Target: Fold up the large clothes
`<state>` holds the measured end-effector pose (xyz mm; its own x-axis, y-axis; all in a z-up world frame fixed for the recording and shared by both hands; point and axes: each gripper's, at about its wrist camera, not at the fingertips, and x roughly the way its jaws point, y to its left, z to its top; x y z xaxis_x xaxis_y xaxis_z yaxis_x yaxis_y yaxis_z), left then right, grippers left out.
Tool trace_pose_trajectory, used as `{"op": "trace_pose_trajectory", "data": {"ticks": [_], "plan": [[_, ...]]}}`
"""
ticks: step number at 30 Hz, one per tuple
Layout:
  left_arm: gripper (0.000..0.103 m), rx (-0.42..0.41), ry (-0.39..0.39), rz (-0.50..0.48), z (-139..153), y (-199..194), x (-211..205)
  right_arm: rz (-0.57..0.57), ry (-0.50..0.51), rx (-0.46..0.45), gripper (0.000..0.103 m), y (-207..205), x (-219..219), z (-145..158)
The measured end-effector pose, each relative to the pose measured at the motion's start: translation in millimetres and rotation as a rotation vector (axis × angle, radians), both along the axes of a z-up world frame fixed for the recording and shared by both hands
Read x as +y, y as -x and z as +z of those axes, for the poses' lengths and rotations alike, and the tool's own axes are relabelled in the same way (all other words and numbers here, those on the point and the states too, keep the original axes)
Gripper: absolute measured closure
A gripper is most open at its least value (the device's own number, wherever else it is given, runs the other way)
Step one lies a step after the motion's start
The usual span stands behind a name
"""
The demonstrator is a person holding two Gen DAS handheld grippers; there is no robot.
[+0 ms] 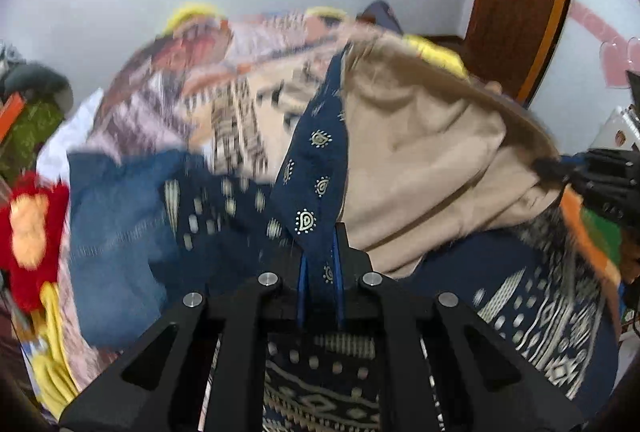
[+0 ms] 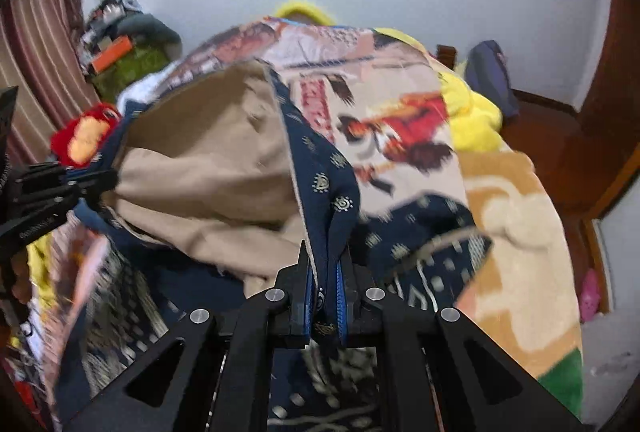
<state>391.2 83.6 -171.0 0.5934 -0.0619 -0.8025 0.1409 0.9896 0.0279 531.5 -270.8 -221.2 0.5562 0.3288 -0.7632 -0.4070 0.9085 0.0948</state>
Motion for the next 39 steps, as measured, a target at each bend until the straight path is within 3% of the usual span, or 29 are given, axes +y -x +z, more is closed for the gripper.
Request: {"op": "trace_pose_trajectory", "data": {"ticks": [2,5,8,9,10,12,17,20,22,24,29,33,35,37,38,39], "plan": [[0.093,0.032,-0.019,0.022,-22.5,2.3,4.9,-0.017,0.032,0.011,0.096,3.3,-5.4,-13.4],[0.093,0.086,0.014,0.058,-48.6,3.9,13.5,-0.043,0.12,0.019,0.096,4.5,-11.2,-31.5],[0.093,0.102,0.024,0.087,-66.9,4.7,19.6,-0.053,0.145,0.053,0.093,6.1,-18.8,-45.7],[0.093,0.105,0.033,0.096,-69.2,4.6,21.3,-0.069,0.158,0.055,0.077,6.2,-21.6,-48.9],[0.092,0.104,0.046,0.105,-70.7,3.7,24.0,-0.102,0.183,0.037,0.042,7.1,-25.2,-50.1],[0.092,0.111,0.072,0.118,-72.8,2.0,27.9,-0.167,0.242,-0.043,0.01,10.0,-35.3,-48.0],[0.091,0.115,0.11,0.091,-63.2,2.9,28.9,-0.105,0.133,0.026,0.011,14.2,-46.7,-37.2],[0.071,0.102,0.09,0.055,-46.2,3.1,24.5,-0.062,0.096,-0.017,0.011,21.9,-37.6,-17.1],[0.046,0.073,0.072,0.035,-34.1,2.7,20.3,-0.031,0.063,-0.039,0.011,21.8,-28.6,-4.6],[0.039,0.03,0.059,0.009,-18.2,0.3,13.4,-0.006,0.03,-0.051,0.011,18.0,-17.7,5.7],[0.034,-0.02,0.045,-0.035,6.6,-25.7,-1.1,0.023,-0.042,-0.036,0.011,-13.5,11.0,16.2],[0.033,-0.023,0.03,-0.028,4.3,-62.7,-6.8,0.035,-0.066,-0.007,0.013,-40.6,31.0,11.5],[0.034,-0.013,0.037,-0.019,-1.8,-80.5,-8.1,0.044,-0.069,0.011,0.019,-52.8,40.1,7.3],[0.035,-0.008,0.045,-0.02,-7.1,-93.3,-10.0,0.053,-0.07,0.03,0.035,-64.7,48.5,1.8],[0.039,-0.007,0.049,-0.02,-9.9,-99.0,-11.1,0.055,-0.067,0.037,0.039,-71.0,53.7,-1.3],[0.049,-0.005,0.056,-0.02,-12.3,-103.4,-12.0,0.053,-0.066,0.042,0.05,-75.3,56.5,-4.6]]}}
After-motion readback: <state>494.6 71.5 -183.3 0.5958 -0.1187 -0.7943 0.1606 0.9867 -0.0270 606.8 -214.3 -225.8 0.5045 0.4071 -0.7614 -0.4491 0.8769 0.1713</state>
